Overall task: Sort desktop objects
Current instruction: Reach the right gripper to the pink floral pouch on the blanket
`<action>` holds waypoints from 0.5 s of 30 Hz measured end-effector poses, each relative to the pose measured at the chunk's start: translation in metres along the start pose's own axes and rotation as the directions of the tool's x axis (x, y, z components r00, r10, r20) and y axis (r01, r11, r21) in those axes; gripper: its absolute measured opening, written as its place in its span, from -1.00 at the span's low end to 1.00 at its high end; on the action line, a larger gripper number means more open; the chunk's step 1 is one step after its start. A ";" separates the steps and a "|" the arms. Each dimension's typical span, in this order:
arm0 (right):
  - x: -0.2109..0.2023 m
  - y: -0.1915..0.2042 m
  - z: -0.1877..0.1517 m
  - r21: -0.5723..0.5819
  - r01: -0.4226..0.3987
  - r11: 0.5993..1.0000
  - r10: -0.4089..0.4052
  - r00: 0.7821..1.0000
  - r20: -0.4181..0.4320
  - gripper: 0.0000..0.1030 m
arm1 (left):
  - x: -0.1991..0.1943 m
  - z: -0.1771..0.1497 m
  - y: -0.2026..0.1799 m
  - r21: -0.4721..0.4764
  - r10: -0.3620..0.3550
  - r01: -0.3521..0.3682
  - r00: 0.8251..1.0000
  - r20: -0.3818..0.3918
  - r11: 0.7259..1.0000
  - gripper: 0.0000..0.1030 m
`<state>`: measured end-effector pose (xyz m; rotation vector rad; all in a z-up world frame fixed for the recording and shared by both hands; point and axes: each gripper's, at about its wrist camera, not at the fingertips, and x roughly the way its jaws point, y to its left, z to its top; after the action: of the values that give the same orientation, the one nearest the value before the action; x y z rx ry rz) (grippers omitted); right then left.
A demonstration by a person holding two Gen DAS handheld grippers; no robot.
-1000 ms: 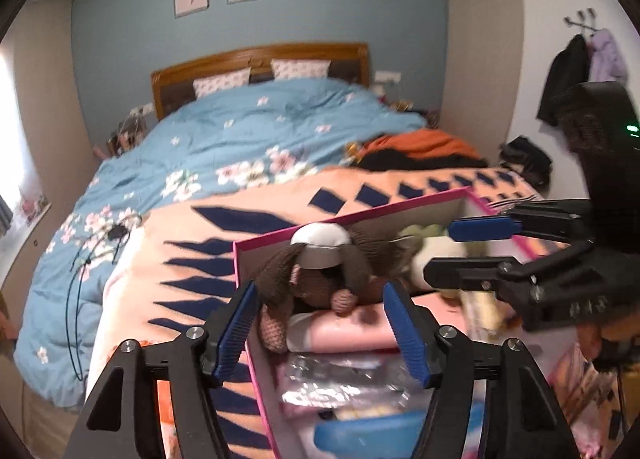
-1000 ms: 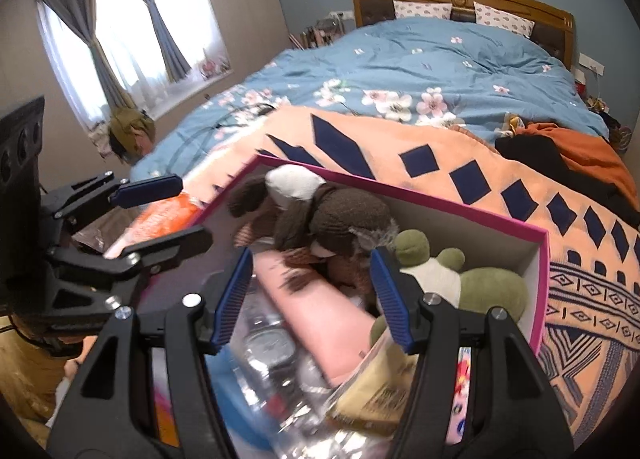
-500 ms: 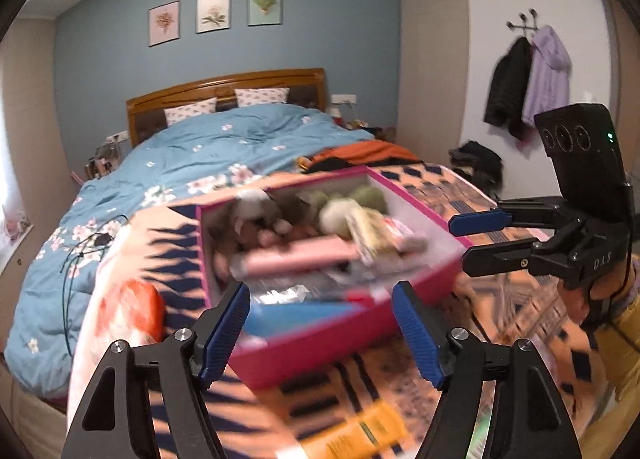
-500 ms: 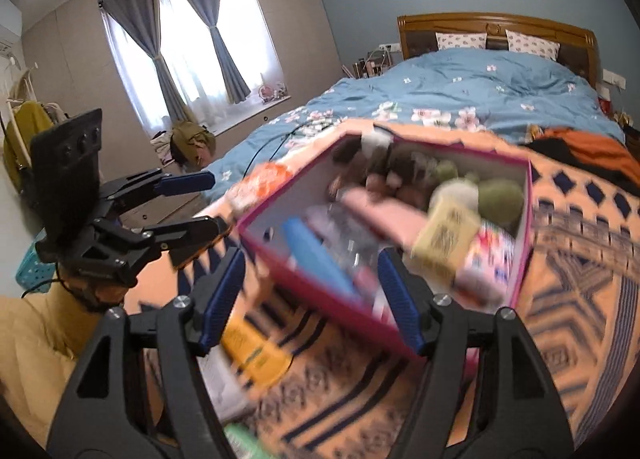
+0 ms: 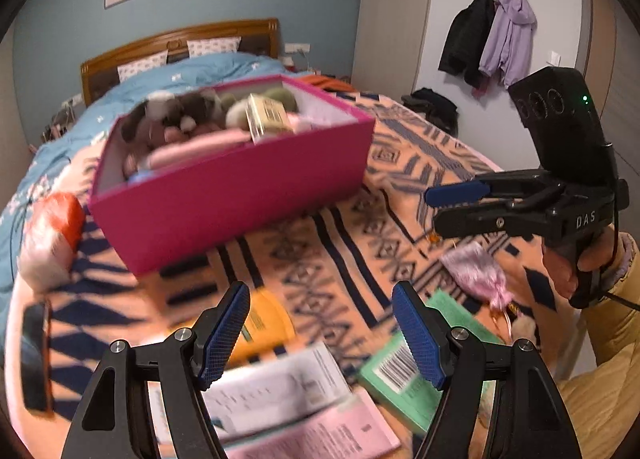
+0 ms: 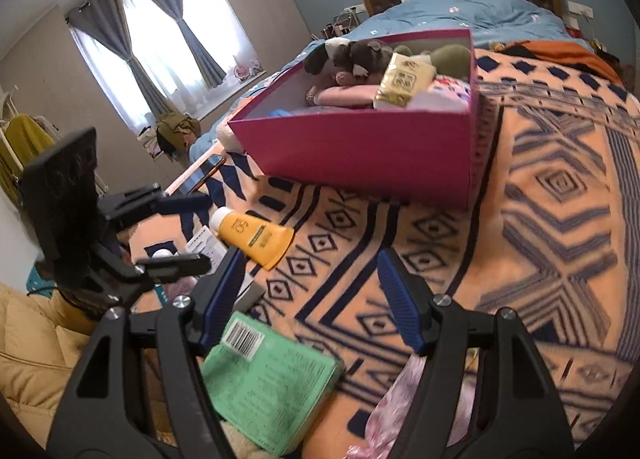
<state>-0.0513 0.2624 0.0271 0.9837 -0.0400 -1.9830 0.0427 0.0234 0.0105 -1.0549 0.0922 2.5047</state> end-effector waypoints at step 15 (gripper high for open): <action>-0.058 -0.043 -0.082 0.216 0.265 0.940 -0.262 0.964 -0.041 0.36 | 0.036 0.001 -0.077 0.112 -0.210 0.221 0.972 -0.102 0.969 0.46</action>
<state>-0.0122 0.3572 -0.0093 1.1946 -0.1303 -2.2539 0.0506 0.1063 -0.0061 -1.0662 0.1476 2.2286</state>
